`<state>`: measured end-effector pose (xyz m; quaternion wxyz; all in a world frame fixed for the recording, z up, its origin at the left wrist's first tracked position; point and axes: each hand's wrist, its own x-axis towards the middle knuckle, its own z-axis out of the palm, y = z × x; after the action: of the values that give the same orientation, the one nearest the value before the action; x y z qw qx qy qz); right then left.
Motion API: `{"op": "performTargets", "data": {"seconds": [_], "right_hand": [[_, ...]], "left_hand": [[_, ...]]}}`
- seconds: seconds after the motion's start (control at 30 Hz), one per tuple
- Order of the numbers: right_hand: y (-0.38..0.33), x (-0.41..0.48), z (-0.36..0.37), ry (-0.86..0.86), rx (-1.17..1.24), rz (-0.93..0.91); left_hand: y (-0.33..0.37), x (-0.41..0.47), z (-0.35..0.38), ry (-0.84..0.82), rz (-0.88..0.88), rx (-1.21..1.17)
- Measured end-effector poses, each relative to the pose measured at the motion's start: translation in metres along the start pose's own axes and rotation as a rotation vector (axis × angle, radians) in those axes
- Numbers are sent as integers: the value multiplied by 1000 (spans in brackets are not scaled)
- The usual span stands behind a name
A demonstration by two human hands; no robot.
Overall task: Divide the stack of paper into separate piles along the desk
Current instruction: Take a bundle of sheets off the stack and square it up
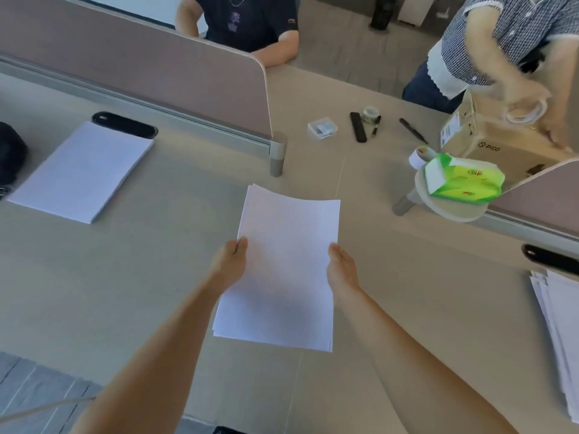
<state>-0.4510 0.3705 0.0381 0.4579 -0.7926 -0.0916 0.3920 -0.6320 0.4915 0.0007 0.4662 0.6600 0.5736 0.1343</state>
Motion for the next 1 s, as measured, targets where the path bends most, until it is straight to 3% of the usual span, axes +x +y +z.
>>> {"op": "performTargets", "data": {"seconds": [0.47,0.73,0.9,1.0], "right_hand": [[-5,74,61,27,25,205],[-3,113,73,-85,-34,317],[-5,129,57,-138,-283,181],[-5,131,45,-165,-307,120]], "left_hand": [[5,112,-2,-89,-5,131],[9,148,13,-204,-148,230],[14,149,16,-107,-194,390],[5,146,9,-123,-186,458]]}}
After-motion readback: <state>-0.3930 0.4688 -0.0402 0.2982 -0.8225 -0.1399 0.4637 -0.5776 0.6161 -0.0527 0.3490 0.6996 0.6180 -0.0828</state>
